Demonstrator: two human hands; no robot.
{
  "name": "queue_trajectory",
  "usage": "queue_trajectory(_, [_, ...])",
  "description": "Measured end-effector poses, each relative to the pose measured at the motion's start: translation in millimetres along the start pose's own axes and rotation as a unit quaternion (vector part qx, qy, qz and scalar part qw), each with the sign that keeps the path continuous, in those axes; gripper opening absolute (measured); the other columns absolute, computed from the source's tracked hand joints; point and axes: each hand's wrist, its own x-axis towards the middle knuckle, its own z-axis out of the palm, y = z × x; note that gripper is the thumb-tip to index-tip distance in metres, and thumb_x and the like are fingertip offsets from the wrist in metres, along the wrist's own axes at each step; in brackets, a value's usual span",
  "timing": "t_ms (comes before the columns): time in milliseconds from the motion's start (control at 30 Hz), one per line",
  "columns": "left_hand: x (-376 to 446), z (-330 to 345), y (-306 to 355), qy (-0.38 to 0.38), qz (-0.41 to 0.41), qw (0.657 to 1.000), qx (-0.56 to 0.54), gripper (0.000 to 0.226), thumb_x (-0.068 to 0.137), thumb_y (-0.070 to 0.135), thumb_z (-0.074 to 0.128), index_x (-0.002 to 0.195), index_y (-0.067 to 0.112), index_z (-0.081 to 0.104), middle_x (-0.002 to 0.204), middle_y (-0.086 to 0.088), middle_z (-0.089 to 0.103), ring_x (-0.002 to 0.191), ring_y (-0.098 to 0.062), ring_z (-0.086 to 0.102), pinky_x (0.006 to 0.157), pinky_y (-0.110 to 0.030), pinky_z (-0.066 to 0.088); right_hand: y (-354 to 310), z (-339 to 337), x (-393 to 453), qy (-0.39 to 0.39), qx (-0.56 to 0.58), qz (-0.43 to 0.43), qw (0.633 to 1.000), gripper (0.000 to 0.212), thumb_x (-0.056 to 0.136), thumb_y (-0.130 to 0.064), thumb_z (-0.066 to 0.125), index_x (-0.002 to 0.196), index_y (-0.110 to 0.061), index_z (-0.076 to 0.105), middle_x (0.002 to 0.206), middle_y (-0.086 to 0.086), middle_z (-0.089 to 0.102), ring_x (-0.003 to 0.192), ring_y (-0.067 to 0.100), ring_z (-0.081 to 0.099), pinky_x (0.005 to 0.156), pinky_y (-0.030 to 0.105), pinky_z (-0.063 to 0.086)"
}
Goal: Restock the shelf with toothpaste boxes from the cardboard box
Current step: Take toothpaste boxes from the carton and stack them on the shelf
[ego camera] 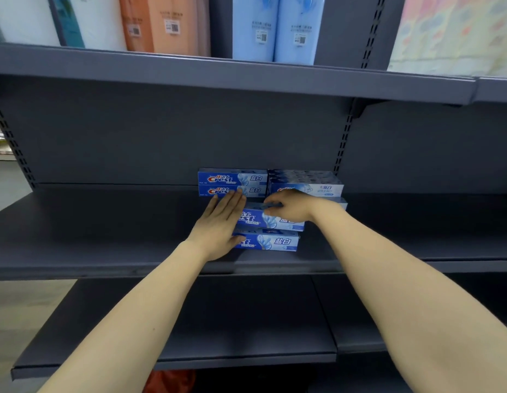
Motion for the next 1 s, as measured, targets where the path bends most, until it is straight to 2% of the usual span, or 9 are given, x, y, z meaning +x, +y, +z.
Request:
queue_trajectory(133, [-5.3, 0.0, 0.7, 0.007, -0.001, 1.0, 0.003, 0.082, 0.095, 0.041, 0.047, 0.151, 0.012, -0.005, 0.159, -0.004, -0.006, 0.147, -0.019, -0.005, 0.117, -0.035, -0.009, -8.8, 12.4, -3.5, 0.003, -0.026, -0.016, 1.0, 0.046, 0.099, -0.034, 0.045, 0.139, -0.013, 0.043, 0.142, 0.006, 0.047, 0.127, 0.024, 0.046, 0.106, 0.035, 0.037])
queue_trajectory(233, [-8.5, 2.9, 2.8, 0.0, -0.017, 1.0, -0.007, 0.075, 0.097, 0.036, 0.046, 0.152, 0.013, 0.0, 0.16, -0.002, -0.001, 0.147, -0.017, 0.002, 0.118, -0.035, -0.004, -10.0, 21.7, -6.5, 0.034, -0.028, -0.016, 0.999, 0.049, 0.099, -0.035, 0.044, 0.143, -0.016, 0.038, 0.146, 0.006, 0.043, 0.131, 0.024, 0.042, 0.107, 0.034, 0.036])
queue_trajectory(467, [-7.8, 4.3, 11.7, 0.027, -0.046, 0.999, 0.003, 0.074, 0.096, 0.038, 0.048, 0.152, 0.012, 0.007, 0.159, -0.003, 0.008, 0.147, -0.017, 0.007, 0.118, -0.035, -0.003, 4.8, 48.2, -33.0, 0.128, -0.165, -0.026, 0.978, 0.078, 0.091, -0.047, 0.054, 0.152, -0.027, 0.01, 0.158, 0.0, 0.014, 0.143, 0.023, 0.02, 0.116, 0.041, 0.018])
queue_trajectory(567, [-6.6, 5.9, 11.1, 0.024, -0.049, 0.999, 0.003, 0.081, 0.092, 0.043, 0.052, 0.152, 0.012, 0.006, 0.159, -0.002, 0.008, 0.147, -0.016, 0.007, 0.118, -0.035, -0.003, 10.9, 65.9, -38.9, 0.18, -0.199, -0.044, 0.962, 0.08, 0.085, -0.04, 0.063, 0.15, -0.024, 0.021, 0.157, 0.003, 0.021, 0.14, 0.026, 0.028, 0.114, 0.043, 0.022])
queue_trajectory(633, [-5.4, 7.5, 11.0, 0.027, -0.051, 0.998, 0.002, 0.086, 0.09, 0.044, 0.055, 0.152, 0.012, 0.005, 0.159, -0.002, 0.009, 0.147, -0.016, 0.007, 0.118, -0.035, -0.004, 12.0, 77.8, -40.1, 0.214, -0.224, -0.074, 0.948, 0.082, 0.07, -0.036, 0.079, 0.142, -0.018, 0.042, 0.145, 0.008, 0.044, 0.128, 0.03, 0.048, 0.106, 0.045, 0.037])
queue_trajectory(700, [-3.9, 10.4, 10.9, 0.035, -0.056, 0.998, 0.005, 0.086, 0.09, 0.041, 0.057, 0.152, 0.012, 0.005, 0.159, -0.002, 0.01, 0.146, -0.016, 0.008, 0.118, -0.035, -0.004, 14.1, 87.0, -35.7, 0.244, -0.23, -0.071, 0.94, 0.085, 0.053, -0.034, 0.088, 0.13, -0.015, 0.057, 0.13, 0.009, 0.059, 0.114, 0.029, 0.061, 0.096, 0.046, 0.046])
queue_trajectory(833, [-0.8, 16.9, 8.8, 0.045, -0.064, 0.997, 0.003, 0.086, 0.087, 0.034, 0.064, 0.151, 0.01, 0.014, 0.156, -0.005, 0.021, 0.145, -0.021, 0.018, 0.119, -0.036, 0.003, 14.8, 88.1, -26.6, 0.265, -0.225, -0.074, 0.935, 0.087, 0.045, -0.022, 0.092, 0.126, -0.016, 0.061, 0.125, 0.008, 0.063, 0.109, 0.028, 0.064, 0.093, 0.046, 0.049])
queue_trajectory(933, [3.0, 19.5, 4.3, 0.069, -0.063, 0.996, 0.013, 0.091, 0.068, 0.03, 0.083, 0.143, 0.005, 0.037, 0.143, -0.011, 0.046, 0.133, -0.027, 0.043, 0.114, -0.043, 0.024, 16.4, 84.6, -17.9, 0.255, -0.21, -0.077, 0.941, 0.087, 0.048, -0.017, 0.092, 0.128, -0.015, 0.059, 0.129, 0.01, 0.061, 0.113, 0.031, 0.062, 0.095, 0.049, 0.046])
queue_trajectory(1000, [4.1, 21.7, 0.9, 0.068, -0.066, 0.995, 0.017, 0.089, 0.076, 0.031, 0.077, 0.147, 0.007, 0.029, 0.148, -0.009, 0.038, 0.137, -0.026, 0.036, 0.116, -0.04, 0.017, 14.9, 84.2, -11.8, 0.245, -0.189, -0.076, 0.948, 0.084, 0.059, -0.011, 0.087, 0.135, -0.015, 0.052, 0.137, 0.011, 0.054, 0.123, 0.033, 0.054, 0.103, 0.051, 0.037])
